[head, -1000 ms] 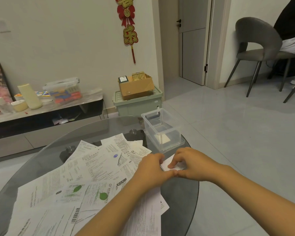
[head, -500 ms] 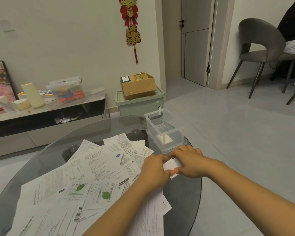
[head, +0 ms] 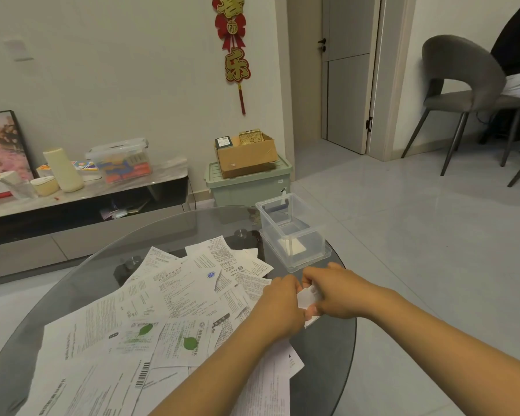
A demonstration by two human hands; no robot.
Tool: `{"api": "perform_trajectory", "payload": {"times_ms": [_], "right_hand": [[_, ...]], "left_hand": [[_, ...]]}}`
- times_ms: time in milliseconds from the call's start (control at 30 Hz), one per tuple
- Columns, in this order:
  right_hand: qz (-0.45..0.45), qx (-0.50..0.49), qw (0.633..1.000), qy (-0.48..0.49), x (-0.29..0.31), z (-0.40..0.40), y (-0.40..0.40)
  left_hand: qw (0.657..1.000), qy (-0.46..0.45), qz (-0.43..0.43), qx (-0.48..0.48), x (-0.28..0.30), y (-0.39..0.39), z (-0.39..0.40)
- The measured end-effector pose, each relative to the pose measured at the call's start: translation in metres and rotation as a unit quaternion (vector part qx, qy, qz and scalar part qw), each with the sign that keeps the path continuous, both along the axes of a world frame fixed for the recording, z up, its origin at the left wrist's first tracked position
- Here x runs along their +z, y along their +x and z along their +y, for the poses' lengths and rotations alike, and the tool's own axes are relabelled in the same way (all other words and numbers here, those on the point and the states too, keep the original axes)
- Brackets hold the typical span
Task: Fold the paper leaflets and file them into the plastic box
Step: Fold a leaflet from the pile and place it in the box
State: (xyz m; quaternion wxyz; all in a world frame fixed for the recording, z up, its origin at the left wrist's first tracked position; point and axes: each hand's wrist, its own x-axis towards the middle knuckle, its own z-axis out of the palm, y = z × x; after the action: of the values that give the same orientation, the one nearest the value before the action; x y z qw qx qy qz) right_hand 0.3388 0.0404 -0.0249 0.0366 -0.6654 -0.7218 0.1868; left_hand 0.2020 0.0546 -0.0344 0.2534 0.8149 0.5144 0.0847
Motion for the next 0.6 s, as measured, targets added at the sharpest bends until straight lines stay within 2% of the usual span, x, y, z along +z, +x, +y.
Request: {"api": "perform_trajectory", "payload": {"times_ms": [67,200,433,600], "right_hand": [[0.028,-0.023,0.999,0.009,0.0002,-0.0009,0.0019],[0.026,-0.019,0.999,0.036,0.0002,0.0010,0.0023],[0.012,0.003,1.000,0.024,0.0048,0.0048,-0.0007],[0.068,-0.023,0.997,0.016,0.0012,0.0020,0.0001]], "left_hand": [[0.999,-0.019,-0.032,0.016,0.0010,-0.0015,-0.0009],[0.996,-0.031,-0.069,0.041,0.0003,-0.0049,-0.0037],[0.998,0.025,-0.048,0.043,-0.0005,-0.0060,-0.0073],[0.997,0.019,-0.058,0.040,0.0009,-0.0048,-0.0066]]}}
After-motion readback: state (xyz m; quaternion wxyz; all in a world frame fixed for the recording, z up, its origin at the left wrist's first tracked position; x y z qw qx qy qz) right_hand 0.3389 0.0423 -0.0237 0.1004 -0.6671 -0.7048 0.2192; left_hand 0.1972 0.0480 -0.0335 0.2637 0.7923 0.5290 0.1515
